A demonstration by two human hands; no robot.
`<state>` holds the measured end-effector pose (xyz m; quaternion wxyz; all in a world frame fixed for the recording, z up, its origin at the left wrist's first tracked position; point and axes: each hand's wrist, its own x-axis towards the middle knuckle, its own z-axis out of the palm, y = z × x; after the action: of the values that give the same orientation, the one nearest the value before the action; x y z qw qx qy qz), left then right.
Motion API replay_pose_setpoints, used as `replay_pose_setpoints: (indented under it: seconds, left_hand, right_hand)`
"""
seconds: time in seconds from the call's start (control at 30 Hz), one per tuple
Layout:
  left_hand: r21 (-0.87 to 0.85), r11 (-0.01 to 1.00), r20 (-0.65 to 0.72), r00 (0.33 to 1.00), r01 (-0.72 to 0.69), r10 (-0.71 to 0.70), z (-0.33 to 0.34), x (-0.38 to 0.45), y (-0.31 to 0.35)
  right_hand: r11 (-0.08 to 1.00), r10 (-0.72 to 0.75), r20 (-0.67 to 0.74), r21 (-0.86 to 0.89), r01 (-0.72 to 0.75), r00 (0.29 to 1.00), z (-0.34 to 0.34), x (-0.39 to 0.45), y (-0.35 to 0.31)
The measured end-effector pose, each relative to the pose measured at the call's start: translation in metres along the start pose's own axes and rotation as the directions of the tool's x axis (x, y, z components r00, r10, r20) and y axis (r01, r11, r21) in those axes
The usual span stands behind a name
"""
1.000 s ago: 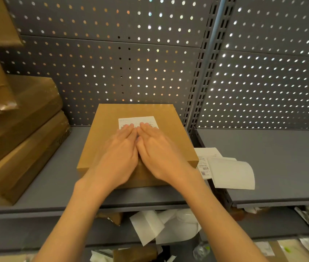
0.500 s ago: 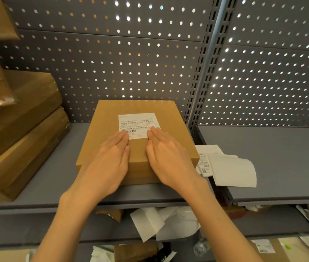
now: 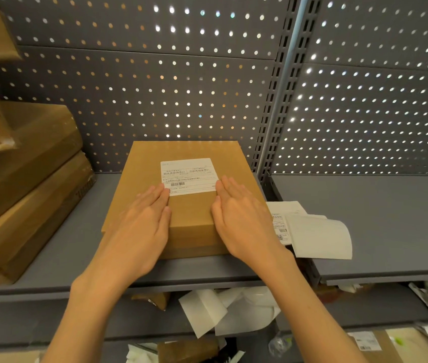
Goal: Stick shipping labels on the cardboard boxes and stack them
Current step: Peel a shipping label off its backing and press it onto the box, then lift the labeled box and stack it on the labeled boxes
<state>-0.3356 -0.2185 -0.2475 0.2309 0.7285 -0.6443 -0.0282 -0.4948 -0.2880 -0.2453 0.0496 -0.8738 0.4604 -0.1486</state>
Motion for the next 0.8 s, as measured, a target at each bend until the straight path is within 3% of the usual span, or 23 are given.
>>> replay_pose_setpoints:
  seconds: [0.3, 0.43, 0.5, 0.6, 0.67, 0.73, 0.8]
  left_hand:
    - [-0.039, 0.998, -0.045, 0.998, 0.043, -0.045, -0.003, -0.001, -0.003]
    - [-0.005, 0.978, -0.13, 0.97, 0.208, -0.206, -0.007, 0.001, -0.015]
    - [-0.091, 0.945, -0.125, 0.938, 0.313, -0.323, -0.01, 0.001, -0.023]
    - [-0.412, 0.813, -0.083, 0.872, 0.41, -0.482, -0.011, 0.002, -0.029]
    - [-0.627, 0.644, -0.007, 0.823, 0.438, -0.568, -0.009, 0.003, -0.031]
    - [-0.754, 0.475, 0.102, 0.795, 0.454, -0.598, -0.006, 0.003, -0.033]
    - [-0.793, 0.375, 0.195, 0.782, 0.481, -0.592, -0.005, 0.002, -0.034]
  right_hand:
    - [0.997, 0.015, -0.041, 0.075, -0.012, 0.999, 0.001, 0.001, 0.002]
    - [0.982, 0.128, -0.168, 0.159, -0.101, 0.977, -0.003, -0.001, 0.011]
    - [0.958, 0.217, -0.19, 0.229, -0.171, 0.958, -0.006, -0.002, 0.019]
    - [0.799, 0.386, -0.11, 0.536, -0.273, 0.916, -0.005, -0.003, 0.029]
    - [0.626, 0.47, -0.017, 0.711, -0.32, 0.882, -0.003, -0.003, 0.033]
    - [0.461, 0.516, 0.089, 0.81, -0.363, 0.852, 0.0, -0.004, 0.036]
    - [0.294, 0.533, 0.201, 0.867, -0.402, 0.822, 0.001, -0.005, 0.037]
